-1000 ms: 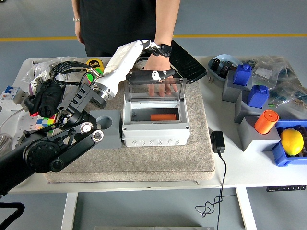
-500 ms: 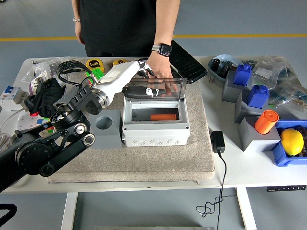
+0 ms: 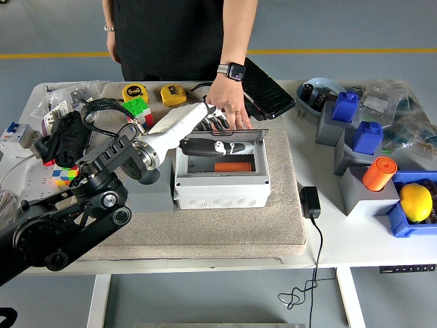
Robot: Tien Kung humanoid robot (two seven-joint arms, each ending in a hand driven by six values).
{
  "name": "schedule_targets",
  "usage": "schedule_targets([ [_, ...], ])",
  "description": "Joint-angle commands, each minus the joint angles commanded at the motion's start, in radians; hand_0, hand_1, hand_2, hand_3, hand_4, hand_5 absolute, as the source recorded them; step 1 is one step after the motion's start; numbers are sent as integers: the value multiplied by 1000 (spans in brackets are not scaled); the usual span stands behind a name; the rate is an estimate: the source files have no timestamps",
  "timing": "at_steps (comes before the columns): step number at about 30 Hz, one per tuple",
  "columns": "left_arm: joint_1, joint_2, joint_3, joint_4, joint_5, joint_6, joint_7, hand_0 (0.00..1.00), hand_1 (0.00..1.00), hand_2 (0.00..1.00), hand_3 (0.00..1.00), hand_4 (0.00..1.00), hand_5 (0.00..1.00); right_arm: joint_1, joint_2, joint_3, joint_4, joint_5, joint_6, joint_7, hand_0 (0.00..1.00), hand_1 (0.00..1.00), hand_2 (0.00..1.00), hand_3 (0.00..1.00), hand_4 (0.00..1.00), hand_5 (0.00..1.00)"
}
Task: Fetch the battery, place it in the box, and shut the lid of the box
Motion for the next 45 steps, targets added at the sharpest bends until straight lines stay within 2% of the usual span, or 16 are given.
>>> schedule_targets([
  [4,15,-5,26,21,-23,6,-10,412,557,560,583,998,717,-1,1,1,1,0,0,0,600,586,571,518,920,445],
  [5,18,-6,30,25,-27,7,-12,355,553,560,582,998,717,-1,1,0,0,0,0,0,599,585,570,518,920,445],
  [6,22,-8,32,31,-30,9,-15,355,553,560,582,998,717,0,1,0,0,1,0,0,599,585,570,518,920,445],
  [11,42,-14,9,21,-45,30,-41,353,555,562,586,998,718,0,1,4,0,-1,0,1,600,586,570,519,920,445],
  [14,58,-15,-26,5,-75,75,-90,353,555,562,586,998,718,-1,1,6,0,-2,-1,1,600,586,570,519,920,445],
  [16,72,-14,-58,-7,-135,129,-153,353,555,562,586,998,718,-1,2,6,0,-2,0,1,600,586,570,519,920,445],
  [19,92,-10,-107,-17,-231,184,-231,379,556,561,590,998,707,-2,4,4,-1,0,0,0,600,586,571,518,921,445],
  [24,122,4,-197,-23,-408,231,-346,389,548,558,586,998,689,-1,7,-4,-6,7,0,0,599,584,571,518,921,445],
  [27,144,15,-267,-24,-464,256,-389,389,548,558,586,998,689,4,6,-9,-11,13,1,0,599,584,571,518,921,445],
  [30,171,26,-346,-17,-478,252,-387,386,545,551,581,998,677,8,4,-8,-13,15,2,-2,601,586,572,519,922,447],
  [38,238,43,-561,23,-447,233,-361,396,547,554,584,998,686,21,0,-21,-20,29,4,-5,599,586,572,518,922,447],
  [45,271,64,-661,31,-430,228,-360,399,545,549,582,998,676,24,2,-37,-21,37,5,-9,600,586,572,519,922,447],
])
